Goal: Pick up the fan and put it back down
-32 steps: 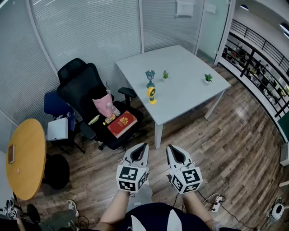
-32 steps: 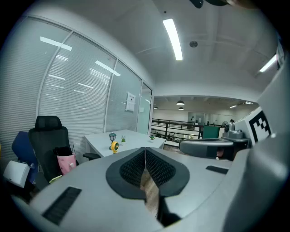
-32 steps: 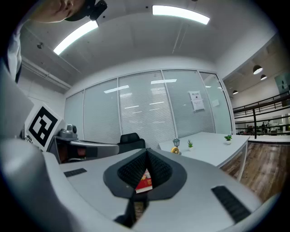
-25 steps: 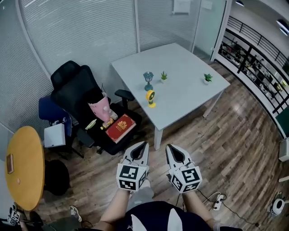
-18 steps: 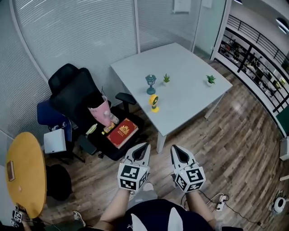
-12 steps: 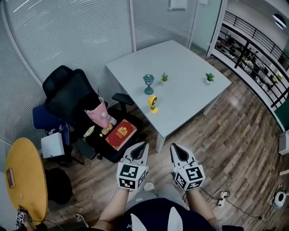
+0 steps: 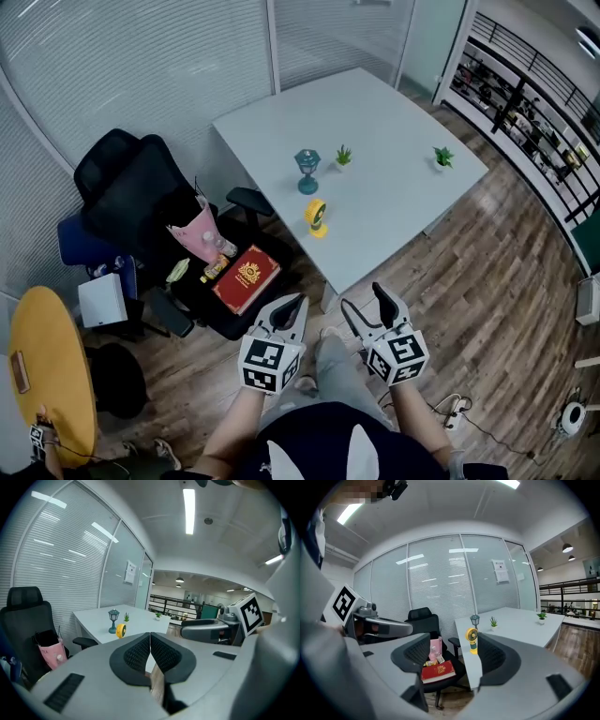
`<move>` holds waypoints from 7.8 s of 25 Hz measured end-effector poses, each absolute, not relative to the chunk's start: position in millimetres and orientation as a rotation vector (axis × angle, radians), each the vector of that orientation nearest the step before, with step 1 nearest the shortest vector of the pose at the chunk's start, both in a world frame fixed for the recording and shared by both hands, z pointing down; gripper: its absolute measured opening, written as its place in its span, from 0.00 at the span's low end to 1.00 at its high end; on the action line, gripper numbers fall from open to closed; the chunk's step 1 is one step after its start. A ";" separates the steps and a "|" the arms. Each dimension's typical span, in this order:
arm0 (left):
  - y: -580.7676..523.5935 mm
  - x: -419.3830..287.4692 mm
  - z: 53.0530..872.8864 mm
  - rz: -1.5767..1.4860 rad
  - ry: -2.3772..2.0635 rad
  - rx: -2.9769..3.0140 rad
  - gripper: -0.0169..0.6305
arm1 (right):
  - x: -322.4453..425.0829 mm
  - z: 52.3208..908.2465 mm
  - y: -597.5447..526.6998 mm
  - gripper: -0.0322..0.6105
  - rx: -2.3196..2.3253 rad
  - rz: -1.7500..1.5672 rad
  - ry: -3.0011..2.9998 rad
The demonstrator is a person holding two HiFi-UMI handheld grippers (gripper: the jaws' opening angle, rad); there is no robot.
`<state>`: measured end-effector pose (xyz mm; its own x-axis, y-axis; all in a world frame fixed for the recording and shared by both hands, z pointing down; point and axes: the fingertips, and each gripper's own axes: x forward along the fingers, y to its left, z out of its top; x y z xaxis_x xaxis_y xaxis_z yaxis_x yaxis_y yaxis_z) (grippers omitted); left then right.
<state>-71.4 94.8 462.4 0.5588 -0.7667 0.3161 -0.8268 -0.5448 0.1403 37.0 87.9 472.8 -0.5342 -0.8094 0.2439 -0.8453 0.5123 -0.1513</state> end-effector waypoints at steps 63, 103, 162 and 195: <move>-93.1 -108.1 539.0 0.459 -1.692 1.980 0.06 | -51.5 696.2 -183.7 0.53 0.563 0.380 -2.443; -129.7 -152.5 536.7 0.529 -1.497 2.120 0.06 | -59.0 667.6 -191.6 0.32 0.778 0.351 -2.386; -130.1 -104.1 496.5 0.323 -1.313 2.310 0.06 | -24.8 493.2 -135.7 0.33 1.182 0.388 -2.465; -108.6 -104.9 516.3 0.371 -1.331 2.243 0.06 | 26.8 532.7 -139.8 0.33 1.290 0.466 -2.352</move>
